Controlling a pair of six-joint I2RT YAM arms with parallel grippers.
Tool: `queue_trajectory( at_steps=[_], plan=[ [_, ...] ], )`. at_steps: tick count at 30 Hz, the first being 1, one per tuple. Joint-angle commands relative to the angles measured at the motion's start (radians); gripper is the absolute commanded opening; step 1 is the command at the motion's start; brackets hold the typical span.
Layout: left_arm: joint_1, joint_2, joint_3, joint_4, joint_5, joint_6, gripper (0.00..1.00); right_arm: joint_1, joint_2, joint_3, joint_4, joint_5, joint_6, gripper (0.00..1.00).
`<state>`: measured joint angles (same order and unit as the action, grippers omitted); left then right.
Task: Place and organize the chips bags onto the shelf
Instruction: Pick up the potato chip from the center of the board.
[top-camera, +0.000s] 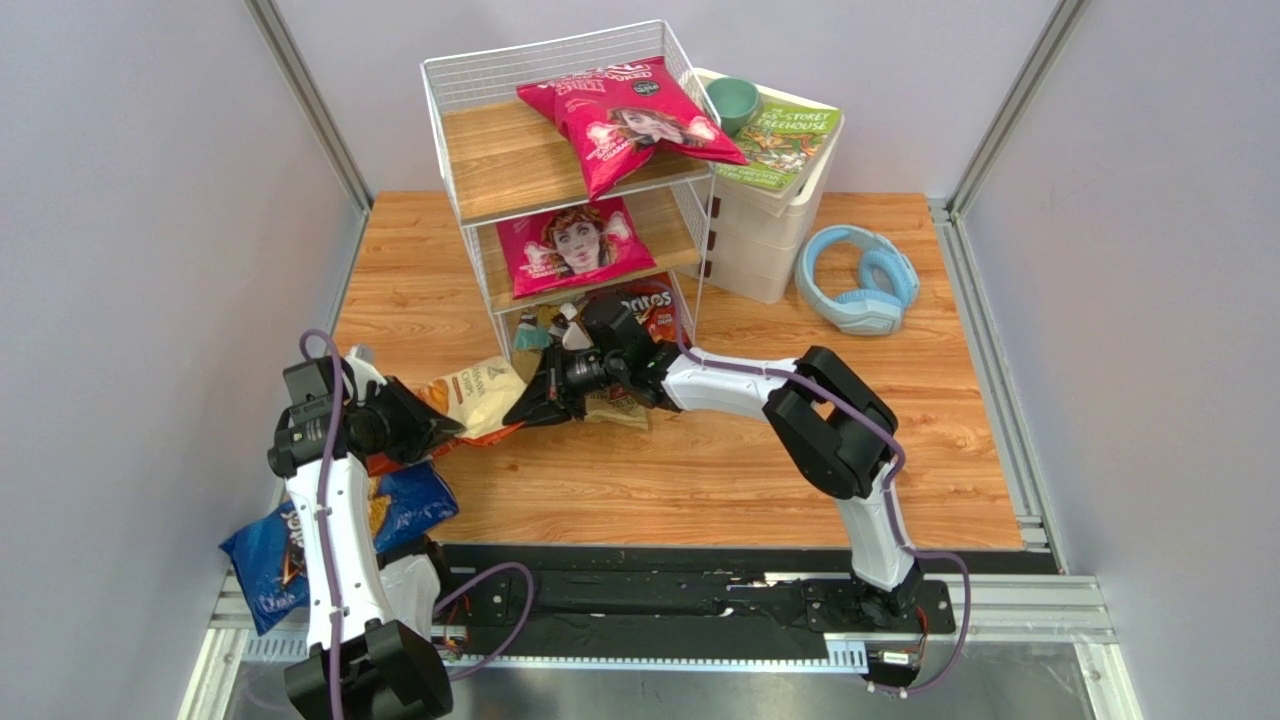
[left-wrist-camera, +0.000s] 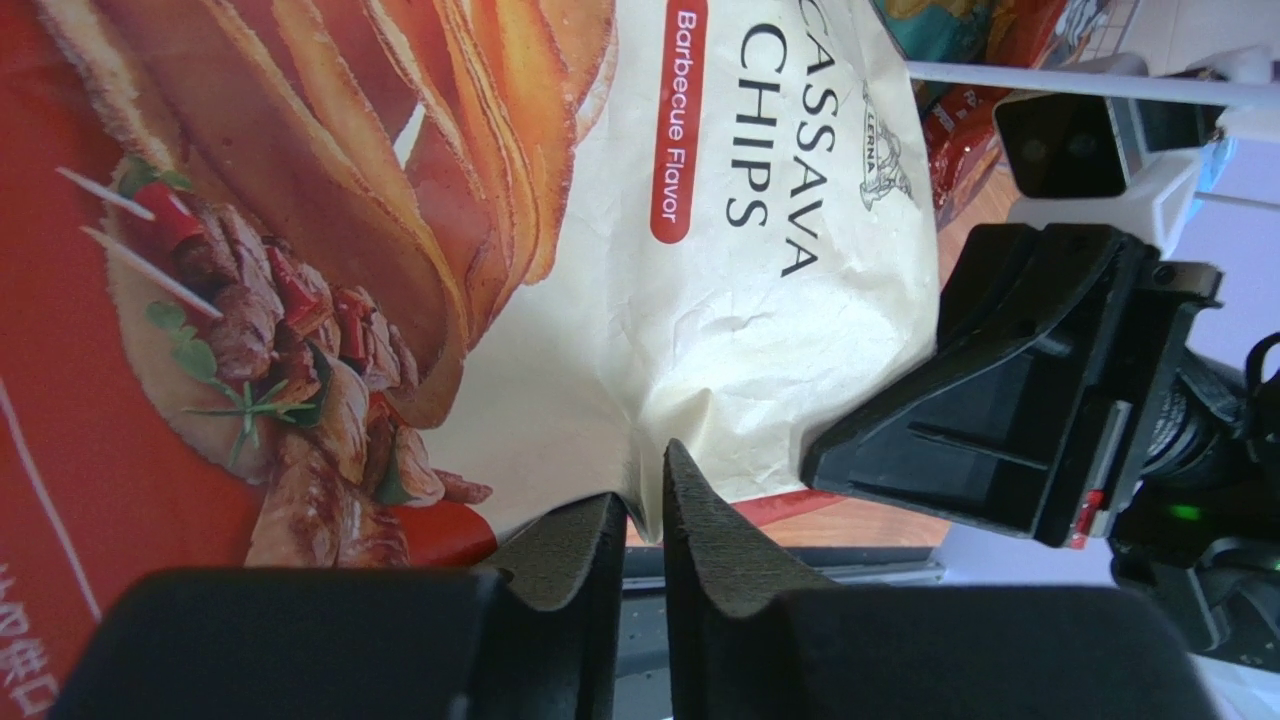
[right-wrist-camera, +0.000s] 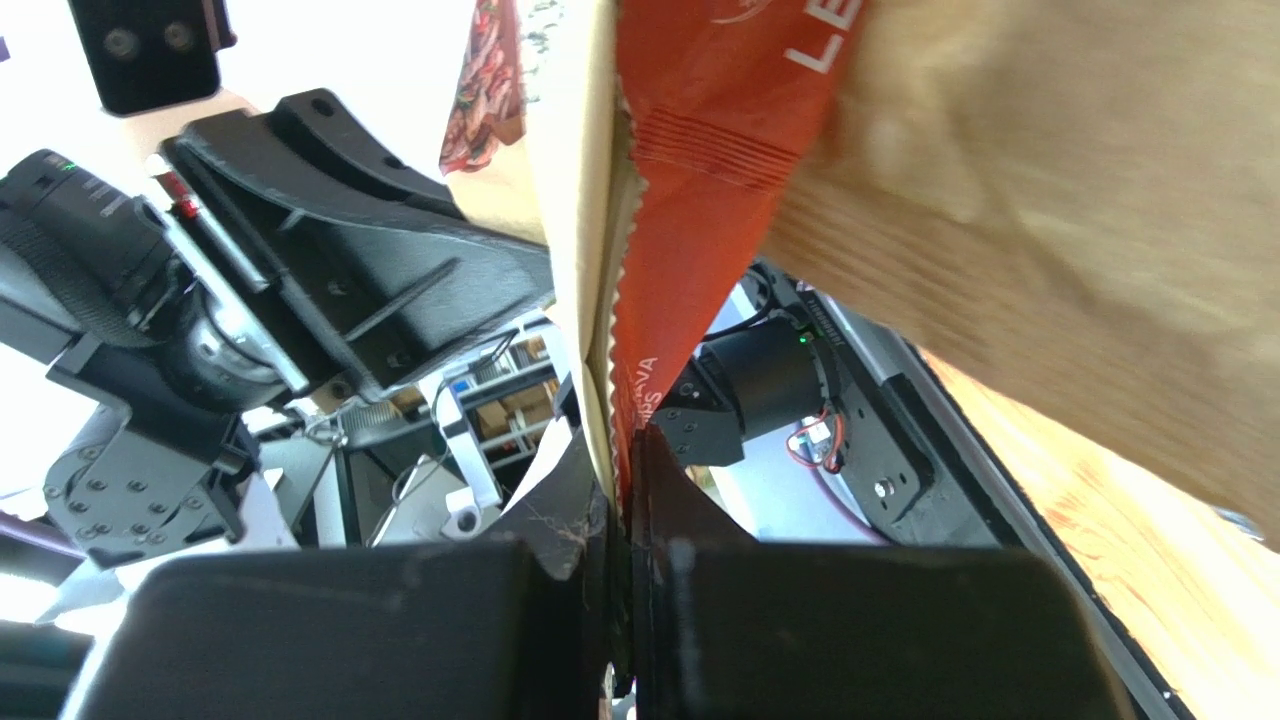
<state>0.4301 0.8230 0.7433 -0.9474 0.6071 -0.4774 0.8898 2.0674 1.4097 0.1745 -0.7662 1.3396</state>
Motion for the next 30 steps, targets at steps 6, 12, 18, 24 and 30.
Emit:
queue_trajectory(
  at_steps=[6, 12, 18, 24, 30],
  plan=[
    [-0.008, 0.065, 0.114, 0.12, -0.099, -0.092, 0.34, 0.05, -0.063, -0.025, 0.042, 0.036, 0.108, 0.0],
    [-0.005, 0.096, 0.113, 0.162, -0.138, -0.141, 0.47, 0.08, -0.029, 0.014, 0.108, 0.038, 0.256, 0.0],
    [-0.007, 0.097, 0.108, 0.202, -0.168, -0.233, 0.58, 0.103, -0.023, 0.02, 0.227, 0.09, 0.462, 0.0],
    [-0.005, 0.074, 0.099, 0.262, -0.208, -0.311, 0.55, 0.135, -0.027, -0.006, 0.319, 0.165, 0.616, 0.0],
    [-0.007, 0.054, 0.134, 0.257, -0.274, -0.314, 0.14, 0.169, 0.023, 0.05, 0.425, 0.196, 0.739, 0.0]
  ],
)
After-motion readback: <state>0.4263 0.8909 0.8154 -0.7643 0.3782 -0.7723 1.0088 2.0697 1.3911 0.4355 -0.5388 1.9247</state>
